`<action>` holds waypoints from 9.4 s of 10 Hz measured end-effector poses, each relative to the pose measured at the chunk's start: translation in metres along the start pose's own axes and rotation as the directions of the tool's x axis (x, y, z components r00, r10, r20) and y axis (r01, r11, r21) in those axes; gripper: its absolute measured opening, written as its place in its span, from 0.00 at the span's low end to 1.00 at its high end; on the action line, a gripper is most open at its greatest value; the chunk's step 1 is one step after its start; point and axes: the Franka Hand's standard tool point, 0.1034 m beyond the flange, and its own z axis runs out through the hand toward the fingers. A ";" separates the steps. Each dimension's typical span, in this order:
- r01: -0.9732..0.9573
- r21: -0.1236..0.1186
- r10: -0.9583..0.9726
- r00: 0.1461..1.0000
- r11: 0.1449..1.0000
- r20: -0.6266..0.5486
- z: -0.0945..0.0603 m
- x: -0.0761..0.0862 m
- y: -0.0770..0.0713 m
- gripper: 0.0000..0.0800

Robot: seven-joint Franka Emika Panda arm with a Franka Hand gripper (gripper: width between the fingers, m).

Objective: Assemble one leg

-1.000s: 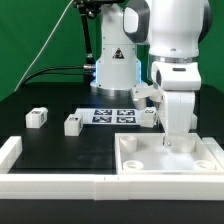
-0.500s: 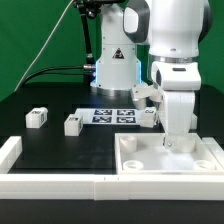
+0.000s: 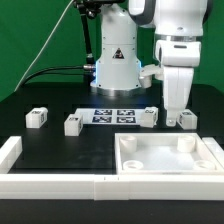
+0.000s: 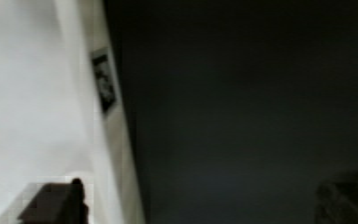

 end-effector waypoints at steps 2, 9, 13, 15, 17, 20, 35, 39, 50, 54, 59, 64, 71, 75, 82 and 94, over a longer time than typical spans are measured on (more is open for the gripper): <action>-0.054 0.008 0.054 0.999 0.999 0.005 -0.004 0.002 -0.017 0.81; -0.536 0.022 0.537 0.844 0.844 -0.009 0.000 0.004 -0.021 0.81; -0.860 0.053 0.860 0.509 0.508 0.010 0.006 0.024 -0.039 0.81; -0.893 0.056 0.894 0.448 0.447 0.019 0.009 0.041 -0.054 0.81; -0.892 0.065 0.893 0.449 0.447 0.022 0.009 0.052 -0.063 0.81; -0.892 0.063 0.891 0.451 0.448 0.048 0.009 0.051 -0.063 0.81; -0.889 0.012 0.528 0.283 0.458 0.800 0.045 0.041 -0.094 0.81; -0.888 0.014 0.525 0.285 0.461 0.802 0.045 0.040 -0.095 0.36; -0.878 0.004 0.519 0.287 0.479 0.805 -0.020 0.037 -0.078 0.36; -0.881 -0.003 0.599 0.319 0.473 0.735 -0.030 0.041 -0.064 0.36; -0.934 0.018 0.885 0.344 0.357 0.313 -0.028 0.042 -0.022 0.36; -0.941 0.063 0.941 0.328 0.333 -0.087 -0.037 0.044 -0.018 0.36; -0.889 0.045 0.880 0.441 0.455 -0.178 -0.063 0.034 0.092 0.36; -0.887 0.044 0.876 0.443 0.459 -0.191 -0.060 0.032 0.108 0.36; -0.888 0.001 0.797 0.411 0.459 -0.442 -0.061 0.028 0.138 0.36; -0.888 0.000 0.775 0.402 0.461 -0.487 -0.040 0.037 0.167 0.36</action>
Offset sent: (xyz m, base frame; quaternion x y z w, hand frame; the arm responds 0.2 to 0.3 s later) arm 0.0000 0.0000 0.0000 0.0000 0.0000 0.0000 1.0000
